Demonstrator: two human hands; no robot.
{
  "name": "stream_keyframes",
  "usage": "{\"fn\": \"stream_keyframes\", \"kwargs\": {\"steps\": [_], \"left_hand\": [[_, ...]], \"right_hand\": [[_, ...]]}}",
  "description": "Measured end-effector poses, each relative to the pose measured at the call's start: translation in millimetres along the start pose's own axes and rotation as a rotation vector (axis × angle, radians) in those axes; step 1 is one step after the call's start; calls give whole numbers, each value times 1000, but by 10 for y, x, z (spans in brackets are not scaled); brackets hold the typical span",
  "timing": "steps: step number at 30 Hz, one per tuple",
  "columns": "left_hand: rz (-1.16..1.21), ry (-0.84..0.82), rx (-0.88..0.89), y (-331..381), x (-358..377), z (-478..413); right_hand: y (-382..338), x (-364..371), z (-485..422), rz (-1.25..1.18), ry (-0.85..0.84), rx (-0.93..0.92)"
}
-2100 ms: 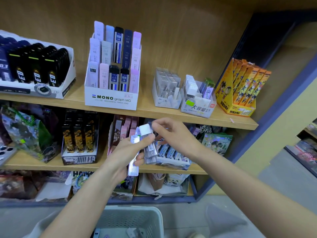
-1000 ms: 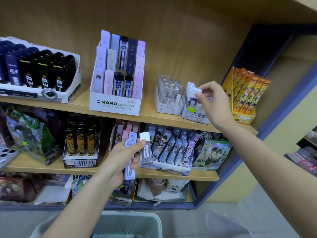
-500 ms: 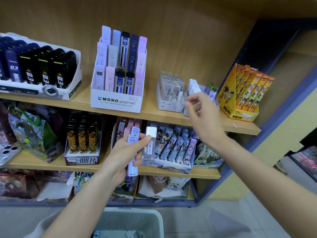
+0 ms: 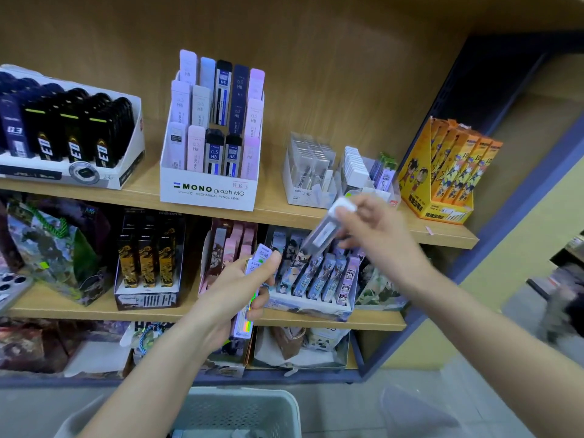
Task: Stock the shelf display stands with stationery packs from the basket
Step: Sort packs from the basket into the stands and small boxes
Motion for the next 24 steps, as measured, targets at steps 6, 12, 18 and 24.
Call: {"fn": "stream_keyframes", "kwargs": {"steps": [6,12,18,24], "left_hand": [[144,-52,-112,-70,41,-102],[179,-19,-60,-26,113,-114],[93,-33,-6,-19,121,-119],[60,-17,8,-21,126,-140]], "right_hand": [[-238,-803,-531,76,502,-304],[-218,-819,-1137,475,466,-381],[-72,-629,-1511,701,305,-333],[47,-558,-1647,752,196,-259]]}}
Point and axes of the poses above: each hand's wrist, its own z-axis away from the middle knuckle, its own x-axis out of the palm, y = z × x, the point moved 6 cm from there along -z, towards the middle knuckle, and after that the axes turned 8 degrees about y, right-handed, at the moved point
